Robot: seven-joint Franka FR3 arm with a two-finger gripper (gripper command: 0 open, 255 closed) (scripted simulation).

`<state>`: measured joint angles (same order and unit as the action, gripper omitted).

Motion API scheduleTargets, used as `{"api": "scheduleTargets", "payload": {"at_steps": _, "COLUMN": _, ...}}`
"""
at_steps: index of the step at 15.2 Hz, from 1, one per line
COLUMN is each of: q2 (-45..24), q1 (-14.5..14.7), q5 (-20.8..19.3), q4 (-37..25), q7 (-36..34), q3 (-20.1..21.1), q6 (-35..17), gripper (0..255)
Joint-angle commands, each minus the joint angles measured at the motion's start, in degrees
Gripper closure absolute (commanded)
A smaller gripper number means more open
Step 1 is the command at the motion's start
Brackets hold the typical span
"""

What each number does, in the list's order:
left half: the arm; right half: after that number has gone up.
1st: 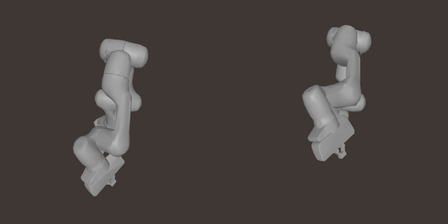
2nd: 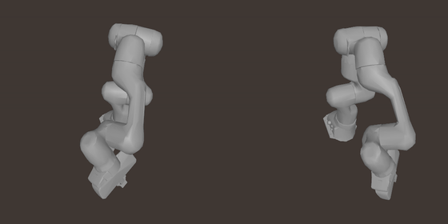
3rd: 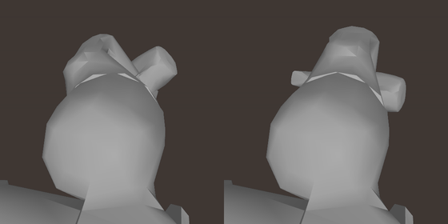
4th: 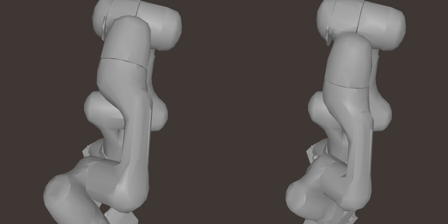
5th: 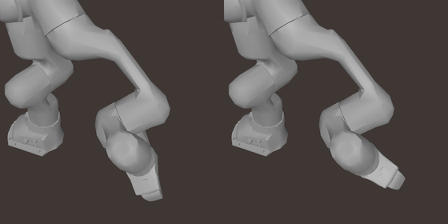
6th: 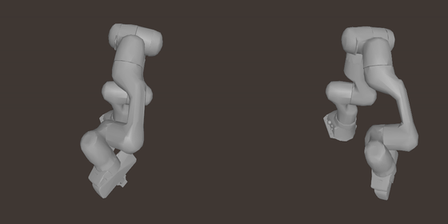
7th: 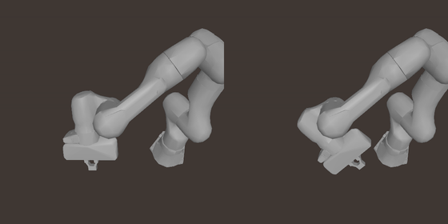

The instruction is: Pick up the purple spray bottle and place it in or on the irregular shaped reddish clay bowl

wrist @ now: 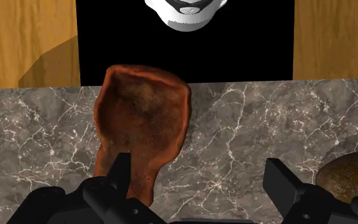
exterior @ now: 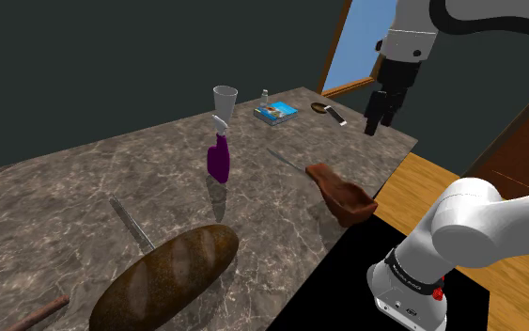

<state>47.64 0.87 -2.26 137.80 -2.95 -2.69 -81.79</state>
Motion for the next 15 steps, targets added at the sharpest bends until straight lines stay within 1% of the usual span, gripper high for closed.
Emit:
{"api": "scheduleTargets", "payload": {"at_steps": 1, "q2": 0.00, "q1": 0.00, "q5": 0.00, "q4": 0.00, "q7": 0.00, "q3": 0.00, "q6": 0.00, "gripper": 0}}
{"api": "scheduleTargets", "payload": {"at_steps": 8, "q2": -14.18, "q1": 1.57, "q5": 2.57, "q4": -5.56, "q7": -3.66, "q3": 3.13, "q6": -9.03, "gripper": 0}}
{"api": "scheduleTargets", "payload": {"at_steps": 15, "q2": -29.00, "q1": 2.70, "q5": 3.59, "q4": -14.69, "q7": -7.02, "q3": 5.79, "q6": -15.17, "gripper": 0}}
